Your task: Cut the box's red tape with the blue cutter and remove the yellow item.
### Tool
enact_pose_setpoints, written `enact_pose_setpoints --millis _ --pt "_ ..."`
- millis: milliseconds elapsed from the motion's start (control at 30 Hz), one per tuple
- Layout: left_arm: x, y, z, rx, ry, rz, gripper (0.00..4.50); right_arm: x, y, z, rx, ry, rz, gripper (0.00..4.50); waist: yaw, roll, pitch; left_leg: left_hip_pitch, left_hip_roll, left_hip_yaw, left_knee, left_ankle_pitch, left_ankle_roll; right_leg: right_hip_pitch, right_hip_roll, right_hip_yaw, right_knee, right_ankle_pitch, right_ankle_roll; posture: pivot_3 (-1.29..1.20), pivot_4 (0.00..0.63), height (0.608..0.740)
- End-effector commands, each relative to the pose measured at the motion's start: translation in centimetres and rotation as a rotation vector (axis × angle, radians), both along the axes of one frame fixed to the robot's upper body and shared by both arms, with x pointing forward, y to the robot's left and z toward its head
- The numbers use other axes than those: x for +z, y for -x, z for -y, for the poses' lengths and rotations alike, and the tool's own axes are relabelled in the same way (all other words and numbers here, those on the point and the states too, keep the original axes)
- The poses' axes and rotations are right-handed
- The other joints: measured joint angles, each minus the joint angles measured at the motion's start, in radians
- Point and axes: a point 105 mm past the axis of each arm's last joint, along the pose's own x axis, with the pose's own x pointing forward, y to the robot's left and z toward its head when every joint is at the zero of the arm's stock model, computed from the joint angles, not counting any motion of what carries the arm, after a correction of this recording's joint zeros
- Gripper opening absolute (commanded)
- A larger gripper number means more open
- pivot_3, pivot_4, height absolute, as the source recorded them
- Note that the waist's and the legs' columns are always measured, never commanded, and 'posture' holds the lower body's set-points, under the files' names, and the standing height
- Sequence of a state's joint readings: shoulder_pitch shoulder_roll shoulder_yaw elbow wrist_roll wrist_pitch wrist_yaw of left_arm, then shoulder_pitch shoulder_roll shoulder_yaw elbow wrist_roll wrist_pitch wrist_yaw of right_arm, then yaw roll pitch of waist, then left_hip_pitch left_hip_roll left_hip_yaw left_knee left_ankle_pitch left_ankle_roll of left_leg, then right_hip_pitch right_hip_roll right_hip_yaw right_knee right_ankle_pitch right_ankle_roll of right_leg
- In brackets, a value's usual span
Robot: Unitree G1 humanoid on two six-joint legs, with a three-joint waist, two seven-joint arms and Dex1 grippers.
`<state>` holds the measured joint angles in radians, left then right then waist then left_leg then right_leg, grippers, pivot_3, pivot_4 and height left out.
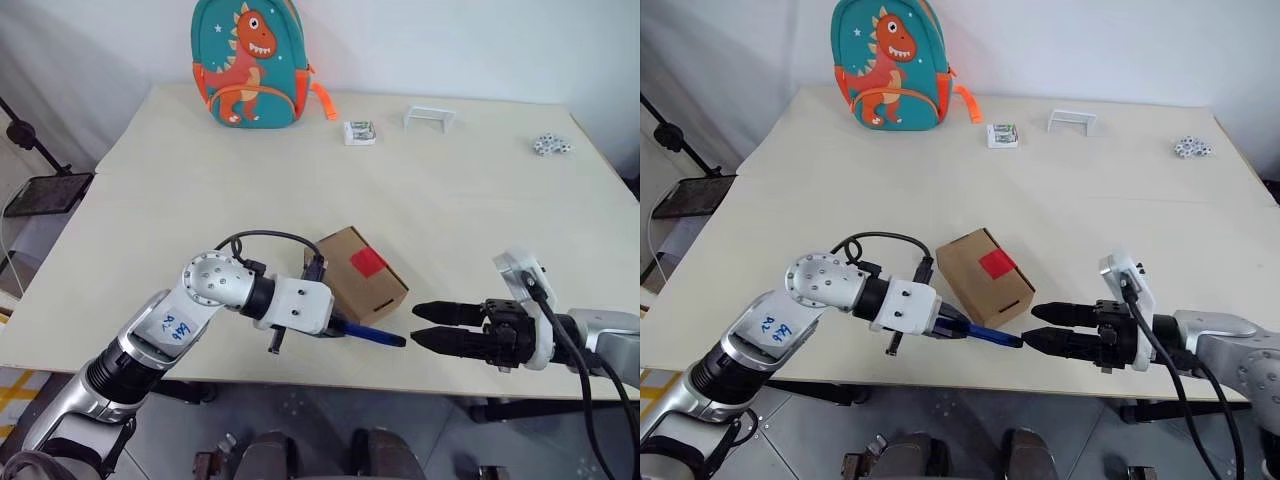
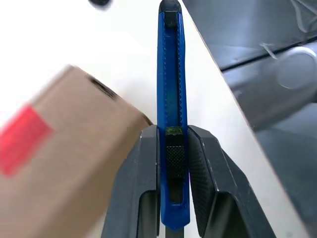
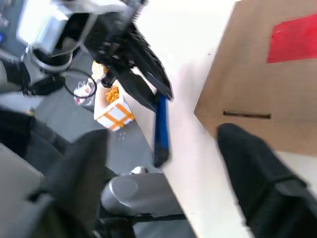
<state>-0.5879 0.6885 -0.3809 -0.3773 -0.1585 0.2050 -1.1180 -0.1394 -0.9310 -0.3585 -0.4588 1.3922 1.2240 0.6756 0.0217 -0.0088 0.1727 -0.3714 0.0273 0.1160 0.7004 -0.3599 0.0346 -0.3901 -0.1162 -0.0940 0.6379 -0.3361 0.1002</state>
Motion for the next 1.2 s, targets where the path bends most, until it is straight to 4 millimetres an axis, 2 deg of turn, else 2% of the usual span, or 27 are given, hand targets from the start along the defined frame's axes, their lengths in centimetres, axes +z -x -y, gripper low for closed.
enact_pose_setpoints --millis 33,133,200,267,467,700,1133,1200 --pt "2.0 0.5 0.3 -0.097 0.044 0.165 0.46 1.6 0.1 -0.4 -0.018 -0.017 -0.047 4.48 0.000 0.000 0.000 0.000 0.000 0.000 0.000 0.000 0.000 0.000 0.000 0.000 0.000 0.000 0.000 0.00 0.150 0.740" --pt "2.4 -0.1 0.5 -0.108 0.036 0.220 0.46 2.9 -0.1 -1.0 -0.036 -0.061 -0.081 4.48 0.001 0.000 0.000 0.000 0.000 0.000 0.000 0.000 0.000 0.000 0.000 -0.001 0.000 0.000 0.000 0.00 0.150 0.740" --pt "2.7 -0.3 0.9 -0.165 0.010 0.307 0.46 3.8 0.1 -1.4 -0.009 -0.044 -0.099 4.48 0.001 0.001 0.001 0.000 0.000 0.000 0.000 0.000 0.000 0.000 0.001 -0.002 0.000 0.000 0.000 0.00 0.150 0.740" --pt "2.8 -0.7 1.4 -0.173 0.008 0.337 0.46 3.9 -0.5 -1.5 -0.024 -0.017 -0.103 4.48 0.000 0.000 0.001 -0.001 0.000 0.001 0.000 0.000 0.000 -0.001 0.001 -0.002 -0.001 0.000 0.001 0.00 0.150 0.740" --pt "2.8 -1.4 2.7 -0.163 0.032 0.343 0.46 2.3 -1.9 -2.6 -0.091 0.044 -0.125 4.48 0.002 0.000 0.001 -0.004 0.000 -0.001 0.000 0.000 0.000 -0.002 0.001 -0.005 -0.002 0.000 0.001 0.00 0.150 0.740" --pt "2.9 -1.7 3.9 -0.174 0.040 0.351 0.46 1.6 -2.8 -4.3 -0.113 0.036 -0.129 4.48 0.003 0.000 0.001 -0.006 0.000 -0.002 0.000 0.000 0.000 -0.002 0.001 -0.009 -0.002 0.000 0.001 0.00 0.150 0.740" --pt "3.0 -2.1 4.0 -0.155 0.039 0.359 0.46 -0.1 -3.0 -4.3 -0.163 0.067 -0.183 4.48 0.002 0.000 0.001 -0.008 0.000 -0.006 0.001 0.000 0.000 -0.002 0.000 -0.010 -0.004 0.000 0.001 0.00 0.150 0.740" --pt "3.0 -2.1 3.9 -0.153 0.040 0.359 0.46 -0.1 -3.1 -4.3 -0.167 0.065 -0.184 4.10 0.002 0.000 0.001 -0.008 0.000 -0.006 0.001 0.000 0.000 -0.002 0.000 -0.010 -0.004 0.000 0.001 0.00 0.150 0.740"
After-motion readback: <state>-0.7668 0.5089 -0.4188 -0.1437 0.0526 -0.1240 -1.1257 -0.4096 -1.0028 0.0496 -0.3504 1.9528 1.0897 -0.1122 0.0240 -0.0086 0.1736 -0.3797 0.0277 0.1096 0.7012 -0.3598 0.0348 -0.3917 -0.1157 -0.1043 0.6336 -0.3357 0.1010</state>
